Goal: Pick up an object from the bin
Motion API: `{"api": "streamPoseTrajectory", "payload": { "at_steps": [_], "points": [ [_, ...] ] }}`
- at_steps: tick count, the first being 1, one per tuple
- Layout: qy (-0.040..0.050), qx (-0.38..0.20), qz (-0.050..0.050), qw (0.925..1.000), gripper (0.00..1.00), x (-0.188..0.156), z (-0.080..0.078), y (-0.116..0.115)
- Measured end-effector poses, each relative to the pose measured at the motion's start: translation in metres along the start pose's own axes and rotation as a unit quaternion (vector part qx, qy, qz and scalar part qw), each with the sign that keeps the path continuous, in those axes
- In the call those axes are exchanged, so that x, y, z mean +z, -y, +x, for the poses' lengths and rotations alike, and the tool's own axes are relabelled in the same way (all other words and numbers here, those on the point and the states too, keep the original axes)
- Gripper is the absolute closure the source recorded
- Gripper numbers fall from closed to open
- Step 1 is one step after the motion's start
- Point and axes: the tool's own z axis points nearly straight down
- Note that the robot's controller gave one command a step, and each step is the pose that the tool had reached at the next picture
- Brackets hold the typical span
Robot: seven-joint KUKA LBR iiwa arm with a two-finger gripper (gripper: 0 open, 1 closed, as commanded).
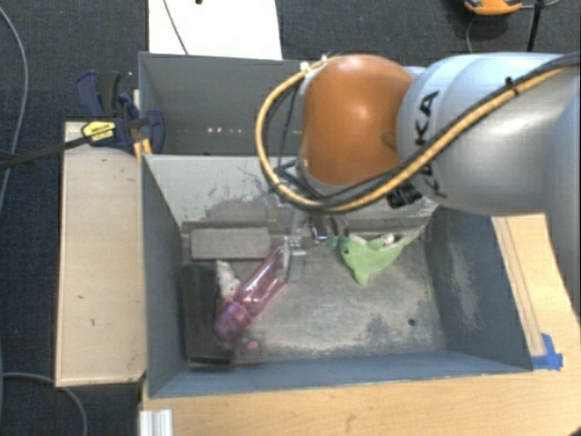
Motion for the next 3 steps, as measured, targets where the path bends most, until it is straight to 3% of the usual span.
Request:
{"api": "streamPoseTrajectory", "payload": {
  "at_steps": [1, 2, 3],
  "points": [
    [-0.0049, -0.049, 0.0, 0.9988, 0.0, 0.02, 0.013, 0.035],
    [0.0029, -0.049, 0.002, 0.9988, 0.0, 0.048, 0.006, 0.039],
    [-0.0009, -0.062, -0.001, 0.9981, 0.0, 0.1, -0.005, 0.043]
  ]
}}
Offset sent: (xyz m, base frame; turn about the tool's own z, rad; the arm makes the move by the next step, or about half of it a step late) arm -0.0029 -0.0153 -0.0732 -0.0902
